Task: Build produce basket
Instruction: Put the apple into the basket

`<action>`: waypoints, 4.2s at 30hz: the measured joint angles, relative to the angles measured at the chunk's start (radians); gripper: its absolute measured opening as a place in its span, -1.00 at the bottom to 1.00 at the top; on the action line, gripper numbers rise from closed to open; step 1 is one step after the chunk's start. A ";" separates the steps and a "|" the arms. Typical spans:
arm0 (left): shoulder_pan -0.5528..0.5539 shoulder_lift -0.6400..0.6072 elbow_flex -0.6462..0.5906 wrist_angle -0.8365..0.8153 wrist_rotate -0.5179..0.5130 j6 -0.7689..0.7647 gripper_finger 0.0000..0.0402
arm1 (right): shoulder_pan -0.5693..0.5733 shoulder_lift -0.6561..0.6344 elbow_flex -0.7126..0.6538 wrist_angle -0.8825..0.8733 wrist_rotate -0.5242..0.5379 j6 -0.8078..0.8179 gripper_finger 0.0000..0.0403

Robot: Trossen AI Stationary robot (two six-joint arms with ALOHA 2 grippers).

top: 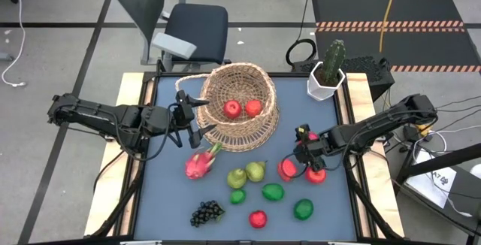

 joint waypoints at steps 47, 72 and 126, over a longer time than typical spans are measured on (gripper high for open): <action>0.000 0.000 0.000 0.000 0.000 0.008 0.94 | 0.035 0.051 0.000 -0.094 0.052 -0.111 -0.67; 0.000 0.000 0.000 0.000 0.000 0.007 0.94 | 0.060 0.050 0.000 -0.105 0.109 -0.105 -1.00; 0.000 0.000 0.000 0.003 0.000 0.010 0.94 | -0.060 0.011 0.002 -0.065 0.080 0.037 -0.26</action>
